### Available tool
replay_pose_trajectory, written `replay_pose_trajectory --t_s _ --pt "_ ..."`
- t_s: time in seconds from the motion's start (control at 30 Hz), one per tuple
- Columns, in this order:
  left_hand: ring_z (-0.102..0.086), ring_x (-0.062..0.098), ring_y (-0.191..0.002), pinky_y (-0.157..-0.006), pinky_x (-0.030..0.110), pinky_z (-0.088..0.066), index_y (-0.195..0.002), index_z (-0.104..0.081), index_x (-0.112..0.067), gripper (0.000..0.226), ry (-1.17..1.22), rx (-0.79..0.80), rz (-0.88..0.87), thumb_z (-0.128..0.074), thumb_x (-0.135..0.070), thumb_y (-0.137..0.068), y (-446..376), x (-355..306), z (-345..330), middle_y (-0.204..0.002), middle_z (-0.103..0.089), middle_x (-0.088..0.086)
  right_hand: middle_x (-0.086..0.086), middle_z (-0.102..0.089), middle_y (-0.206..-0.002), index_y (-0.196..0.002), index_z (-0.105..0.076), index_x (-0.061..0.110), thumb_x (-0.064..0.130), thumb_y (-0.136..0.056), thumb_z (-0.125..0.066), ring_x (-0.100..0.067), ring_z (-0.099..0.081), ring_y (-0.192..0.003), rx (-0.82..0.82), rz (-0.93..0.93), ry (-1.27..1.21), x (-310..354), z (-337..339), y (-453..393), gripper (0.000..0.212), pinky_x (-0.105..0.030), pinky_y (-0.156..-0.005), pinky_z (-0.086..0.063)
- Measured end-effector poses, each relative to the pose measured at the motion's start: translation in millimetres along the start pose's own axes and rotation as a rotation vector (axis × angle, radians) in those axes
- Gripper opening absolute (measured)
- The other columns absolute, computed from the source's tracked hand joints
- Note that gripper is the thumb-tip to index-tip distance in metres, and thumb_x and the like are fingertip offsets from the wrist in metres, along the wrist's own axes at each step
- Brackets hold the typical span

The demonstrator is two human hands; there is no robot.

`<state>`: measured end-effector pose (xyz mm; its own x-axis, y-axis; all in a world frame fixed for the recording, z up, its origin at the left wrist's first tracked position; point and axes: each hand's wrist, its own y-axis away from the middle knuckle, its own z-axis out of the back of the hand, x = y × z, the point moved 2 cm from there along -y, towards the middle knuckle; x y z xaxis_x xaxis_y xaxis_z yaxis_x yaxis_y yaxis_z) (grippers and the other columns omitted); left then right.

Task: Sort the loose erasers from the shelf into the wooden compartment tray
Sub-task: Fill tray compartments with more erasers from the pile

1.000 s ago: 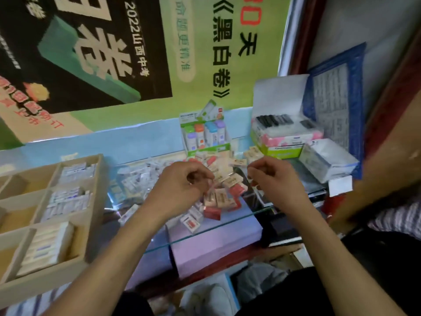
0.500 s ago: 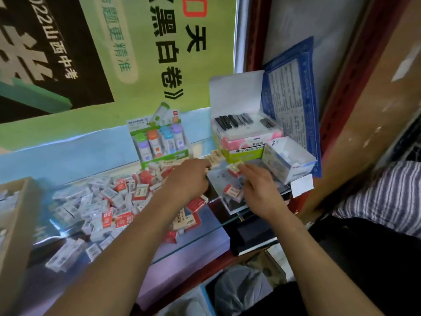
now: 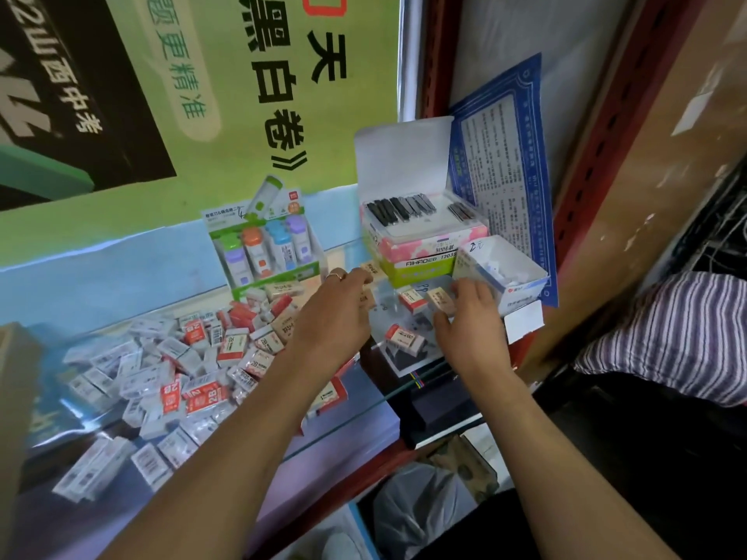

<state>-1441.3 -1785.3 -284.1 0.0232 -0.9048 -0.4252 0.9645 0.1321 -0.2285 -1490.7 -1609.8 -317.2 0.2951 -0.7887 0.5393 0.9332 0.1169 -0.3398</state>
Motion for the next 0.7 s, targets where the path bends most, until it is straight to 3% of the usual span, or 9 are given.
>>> replay_pose_trajectory --t_s 0.13,0.2,0.3,0.4,0.53,0.7 --pt "-0.052 0.021 -0.104 -0.078 0.028 -0.038 -0.121 -0.059 -0.015 0.029 0.103 -0.074 -0.040 -0.058 -0.020 -0.092 14 -2 7 -0.110 -0.053 0.004 -0.018 -0.062 -0.108 -0.110 -0.058 0.001 0.009 -0.086 -0.058 -0.036 -0.052 -0.105 -0.016 0.005 0.091 2 4 6 0.026 -0.044 -0.084 -0.049" --pt "-0.054 0.017 -0.098 -0.076 0.027 -0.041 -0.109 -0.063 -0.019 0.020 0.151 -0.117 -0.036 -0.061 -0.021 -0.090 23 0 15 -0.105 -0.056 0.000 -0.012 -0.063 -0.103 -0.105 -0.061 0.006 0.008 -0.086 -0.057 -0.030 -0.055 -0.100 -0.052 0.024 -0.051 5 10 12 0.020 -0.039 -0.081 -0.050" --pt "-0.060 0.005 -0.092 -0.077 0.026 -0.051 -0.104 -0.062 -0.024 0.013 0.370 -0.164 0.014 -0.063 -0.026 -0.091 38 2 33 -0.100 -0.063 -0.010 0.003 -0.064 -0.110 -0.115 -0.062 0.016 0.012 -0.089 -0.062 -0.010 -0.057 -0.099 -0.009 -0.015 -0.418 17 21 24 0.026 -0.027 -0.081 -0.052" --pt "-0.063 0.000 -0.093 -0.078 0.027 -0.053 -0.110 -0.060 -0.032 0.020 0.594 -0.161 0.078 -0.064 -0.029 -0.091 60 7 48 -0.100 -0.067 -0.014 0.010 -0.063 -0.111 -0.111 -0.062 0.024 0.010 -0.086 -0.067 -0.003 -0.058 -0.098 0.117 0.026 -0.659 40 26 34 0.029 -0.016 -0.074 -0.052" --pt "-0.057 -0.008 -0.107 -0.089 0.028 -0.052 -0.110 -0.066 -0.036 0.030 0.582 -0.201 0.071 -0.072 -0.020 -0.085 95 20 66 -0.109 -0.065 -0.027 0.011 -0.067 -0.108 -0.100 -0.062 0.037 0.006 -0.081 -0.073 -0.012 -0.065 -0.097 0.309 0.042 -0.815 71 23 43 0.037 -0.030 -0.077 -0.058" --pt "-0.061 -0.010 -0.100 -0.082 0.007 -0.045 -0.092 -0.072 -0.042 0.049 0.643 -0.250 0.131 -0.070 0.005 -0.081 140 41 91 -0.101 -0.068 -0.029 0.002 -0.068 -0.105 -0.100 -0.067 0.024 0.001 -0.077 -0.076 -0.010 -0.063 -0.085 0.463 0.125 -0.838 110 19 57 0.033 -0.022 -0.073 -0.055"
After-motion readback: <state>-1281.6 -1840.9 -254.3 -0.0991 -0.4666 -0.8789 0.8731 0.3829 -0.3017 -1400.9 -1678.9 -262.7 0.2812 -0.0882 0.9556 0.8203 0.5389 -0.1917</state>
